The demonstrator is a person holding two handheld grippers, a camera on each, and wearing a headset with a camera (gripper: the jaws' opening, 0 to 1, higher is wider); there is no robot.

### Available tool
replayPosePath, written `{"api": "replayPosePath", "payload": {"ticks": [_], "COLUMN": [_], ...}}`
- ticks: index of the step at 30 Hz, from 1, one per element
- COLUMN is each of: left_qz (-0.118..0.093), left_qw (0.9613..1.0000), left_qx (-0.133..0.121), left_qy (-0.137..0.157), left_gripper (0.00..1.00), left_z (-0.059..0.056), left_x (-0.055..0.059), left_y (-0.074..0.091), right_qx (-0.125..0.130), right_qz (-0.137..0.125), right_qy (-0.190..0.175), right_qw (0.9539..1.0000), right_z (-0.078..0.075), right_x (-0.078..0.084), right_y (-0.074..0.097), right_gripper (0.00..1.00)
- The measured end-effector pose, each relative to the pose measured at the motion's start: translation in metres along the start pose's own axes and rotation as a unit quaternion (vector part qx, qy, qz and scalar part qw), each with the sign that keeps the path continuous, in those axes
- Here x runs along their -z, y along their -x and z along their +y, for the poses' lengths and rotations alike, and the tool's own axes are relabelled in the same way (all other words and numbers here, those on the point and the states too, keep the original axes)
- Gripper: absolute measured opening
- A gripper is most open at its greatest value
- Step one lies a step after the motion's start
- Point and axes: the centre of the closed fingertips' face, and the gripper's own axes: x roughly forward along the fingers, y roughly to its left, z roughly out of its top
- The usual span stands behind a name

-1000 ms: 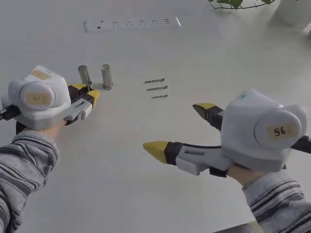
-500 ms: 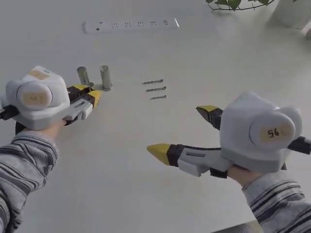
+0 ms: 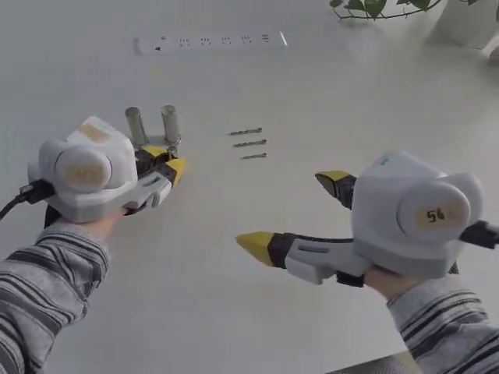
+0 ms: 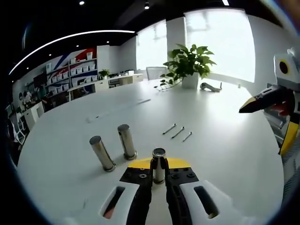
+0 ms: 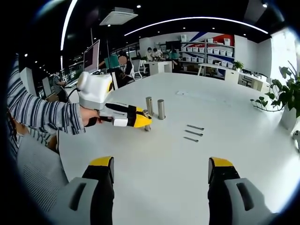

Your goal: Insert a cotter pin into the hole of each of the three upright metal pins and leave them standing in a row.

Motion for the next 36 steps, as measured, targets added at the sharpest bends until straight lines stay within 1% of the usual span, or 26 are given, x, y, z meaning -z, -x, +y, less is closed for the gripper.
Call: {"api": "replayPosePath", "payload": {"ticks": [1, 3, 6, 9, 13, 14, 16, 19, 22, 25, 27, 32, 33, 36], "left_qz": [-0.001, -0.001, -0.002, 0.003, 0.004, 0.004, 0.002, -0.004, -0.005, -0.007, -0.007, -0.007, -0.007, -0.009], "left_qw": [1.0, 0.9999, 0.9996, 0.9992, 0.9985, 0.9983, 0.998, 0.9976, 0.9973, 0.9972, 0.9971, 0.997, 0.997, 0.9971], "left_qx": [0.007, 0.013, 0.027, 0.039, 0.053, 0.057, 0.062, 0.069, 0.071, 0.073, 0.074, 0.075, 0.075, 0.075], "left_qy": [-0.004, -0.006, -0.007, -0.006, -0.01, -0.012, -0.011, -0.004, -0.013, -0.01, -0.015, -0.016, -0.017, -0.012], "left_gripper": [0.05, 0.05, 0.06, 0.06, 0.05, 0.06, 0.06, 0.06, 0.06, 0.06, 0.06, 0.06, 0.07, 0.16], "left_z": [-0.006, -0.011, -0.017, -0.026, -0.037, -0.042, -0.046, -0.048, -0.049, -0.049, -0.049, -0.05, -0.05, -0.05], "left_x": [-0.001, -0.002, 0.001, 0.005, 0.008, 0.007, 0.006, 0.004, 0.003, 0.002, 0.003, 0.003, 0.003, 0.002], "left_y": [0.0, 0.001, -0.001, -0.005, -0.008, -0.008, -0.008, -0.01, -0.011, -0.011, -0.011, -0.011, -0.011, -0.011], "right_qx": [0.0, -0.001, 0.003, 0.003, 0.005, 0.005, 0.005, 0.006, 0.004, 0.005, 0.004, -0.002, -0.002, -0.002], "right_qz": [0.0, 0.002, 0.003, 0.004, 0.004, 0.004, 0.002, 0.003, 0.003, 0.004, 0.003, 0.003, 0.003, 0.001], "right_qy": [-0.001, -0.002, -0.002, -0.004, -0.004, -0.004, -0.007, -0.008, -0.009, -0.011, -0.013, -0.016, -0.015, -0.018], "right_qw": [1.0, 1.0, 1.0, 1.0, 1.0, 1.0, 1.0, 0.9999, 0.9999, 0.9999, 0.9999, 0.9999, 0.9999, 0.9998], "right_z": [0.0, 0.0, -0.001, -0.001, 0.0, 0.0, 0.0, -0.002, -0.002, -0.004, -0.005, -0.004, -0.005, -0.007], "right_x": [0.0, 0.001, 0.002, 0.003, 0.004, 0.004, 0.004, 0.005, 0.005, 0.005, 0.005, 0.004, 0.004, 0.004], "right_y": [0.0, 0.001, 0.001, 0.002, 0.003, 0.003, 0.004, 0.005, 0.005, 0.004, 0.003, 0.002, 0.002, 0.002], "right_gripper": [0.81, 0.8, 0.8, 0.8, 0.8, 0.8, 0.8, 0.8, 0.79, 0.79, 0.78, 0.76, 0.75, 0.74]}}
